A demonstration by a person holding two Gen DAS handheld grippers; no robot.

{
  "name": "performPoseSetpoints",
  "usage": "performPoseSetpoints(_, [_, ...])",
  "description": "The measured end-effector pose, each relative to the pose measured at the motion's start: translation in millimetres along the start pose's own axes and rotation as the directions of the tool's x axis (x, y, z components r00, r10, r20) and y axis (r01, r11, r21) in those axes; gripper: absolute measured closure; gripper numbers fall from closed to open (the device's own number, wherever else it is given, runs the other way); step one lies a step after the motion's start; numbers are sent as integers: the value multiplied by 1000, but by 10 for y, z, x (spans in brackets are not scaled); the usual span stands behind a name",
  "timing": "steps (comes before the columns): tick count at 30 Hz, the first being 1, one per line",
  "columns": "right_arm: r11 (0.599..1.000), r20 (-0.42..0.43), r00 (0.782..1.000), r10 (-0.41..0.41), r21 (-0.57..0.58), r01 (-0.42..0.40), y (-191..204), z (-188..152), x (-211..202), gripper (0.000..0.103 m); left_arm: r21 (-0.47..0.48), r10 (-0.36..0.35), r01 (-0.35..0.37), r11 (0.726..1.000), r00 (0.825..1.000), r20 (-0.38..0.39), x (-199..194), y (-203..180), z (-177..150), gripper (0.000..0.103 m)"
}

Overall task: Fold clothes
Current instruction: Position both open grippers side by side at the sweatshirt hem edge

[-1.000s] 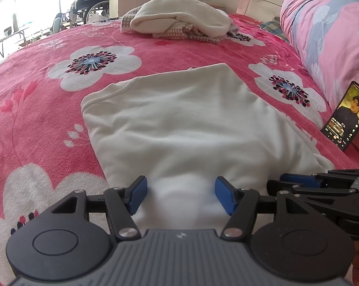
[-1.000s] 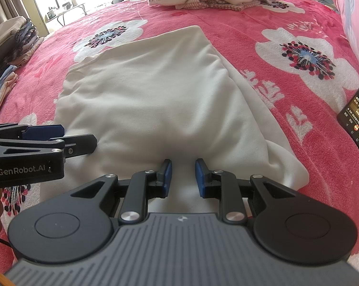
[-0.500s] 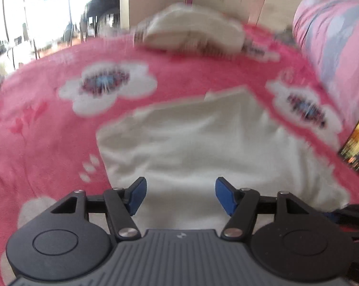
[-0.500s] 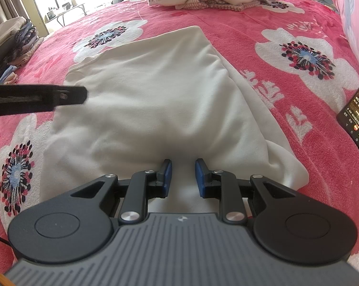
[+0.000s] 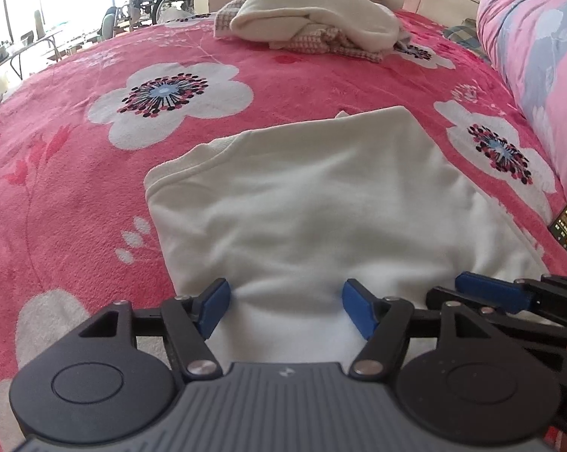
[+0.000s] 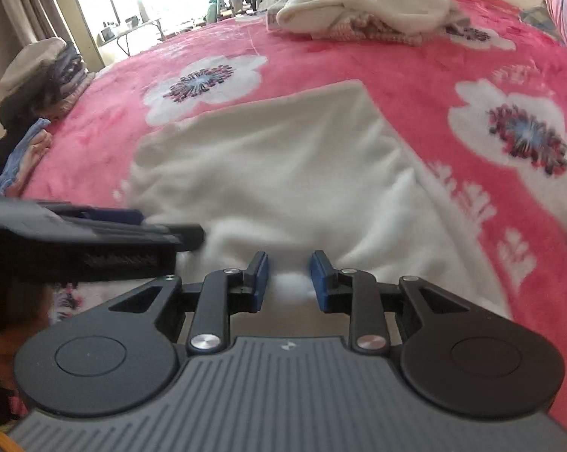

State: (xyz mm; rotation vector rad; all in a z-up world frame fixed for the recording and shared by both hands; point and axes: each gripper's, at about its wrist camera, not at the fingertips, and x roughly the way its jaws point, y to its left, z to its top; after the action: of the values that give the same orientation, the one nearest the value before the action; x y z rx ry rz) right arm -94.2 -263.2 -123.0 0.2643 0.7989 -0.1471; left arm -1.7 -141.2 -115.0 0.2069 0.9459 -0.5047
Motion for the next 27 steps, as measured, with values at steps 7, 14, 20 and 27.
performPoseSetpoints(7, [1000, 15, 1000, 2, 7, -2, -20, -51, -32, 78, 6, 7, -7, 1000, 1000, 1, 0, -15, -3, 34])
performPoseSetpoints(14, [1000, 20, 1000, 10, 7, -10, -35, -56, -13, 78, 7, 18, -18, 1000, 1000, -3, 0, -24, -2, 33])
performPoseSetpoints(20, [1000, 21, 1000, 20, 14, -20, -55, -62, -15, 78, 14, 25, -25, 1000, 1000, -6, 3, -36, -2, 32])
performPoseSetpoints(27, [1000, 24, 999, 23, 13, -23, -56, -71, -16, 77, 19, 34, -34, 999, 999, -10, 5, -45, 1, 31])
